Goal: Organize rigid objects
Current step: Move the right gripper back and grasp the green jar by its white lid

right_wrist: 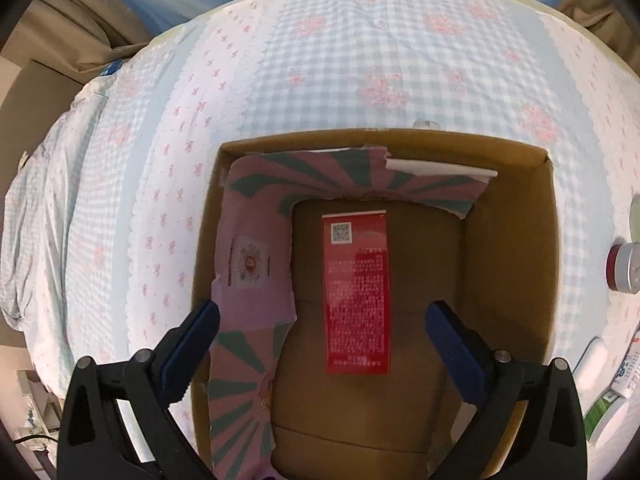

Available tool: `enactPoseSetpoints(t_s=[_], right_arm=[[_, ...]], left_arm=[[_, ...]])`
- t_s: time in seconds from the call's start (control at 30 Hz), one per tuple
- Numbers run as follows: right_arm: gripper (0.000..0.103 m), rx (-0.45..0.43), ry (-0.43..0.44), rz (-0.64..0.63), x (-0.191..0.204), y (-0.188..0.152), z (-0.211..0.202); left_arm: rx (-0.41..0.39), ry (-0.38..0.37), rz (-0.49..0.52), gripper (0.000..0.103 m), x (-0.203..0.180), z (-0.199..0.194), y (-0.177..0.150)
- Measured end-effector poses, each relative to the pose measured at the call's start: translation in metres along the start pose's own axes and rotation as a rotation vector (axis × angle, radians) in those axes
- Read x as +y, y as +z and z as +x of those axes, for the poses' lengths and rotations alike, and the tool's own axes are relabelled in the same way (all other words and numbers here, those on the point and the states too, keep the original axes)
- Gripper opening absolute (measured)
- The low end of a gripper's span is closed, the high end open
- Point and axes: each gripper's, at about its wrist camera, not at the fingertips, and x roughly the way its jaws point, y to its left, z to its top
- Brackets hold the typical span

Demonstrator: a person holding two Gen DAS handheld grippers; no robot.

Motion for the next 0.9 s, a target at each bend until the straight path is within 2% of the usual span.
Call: enactPoseSetpoints(t_s=[0.13,0.23,0.4,0.57,0.77,0.9], right_arm=[[0.103,-0.01,0.024,0.003,-0.002,-0.007,-0.015],[0.103,-0.034,0.08,0.016,-0.005,-0.011,-0.034],[0.103,-0.094,0.107,0.046,-0.009,-0.024,-0.086],[0.103,-0.103,0.06,0.087,-0.03,-0.042,-0.143],[0.103,-0.225,-0.071,0.11,-0.067,-0.079,-0.209],[0.103,-0.268,-0.156,0.157,-0.098,-0.105,-0.238]], left_arm=[[-0.002,0.009,0.003,0.026,0.0,-0.001,0.001],[-0.004,0.007,-0.003,0.026,0.001,-0.001,0.0],[-0.005,0.016,0.004,0.026,-0.001,-0.001,0.0],[-0.011,0.027,0.016,0.026,-0.007,-0.001,-0.001],[-0.017,0.031,0.019,0.026,-0.012,-0.002,-0.003],[-0.024,0.03,0.012,0.026,-0.012,-0.003,-0.005]])
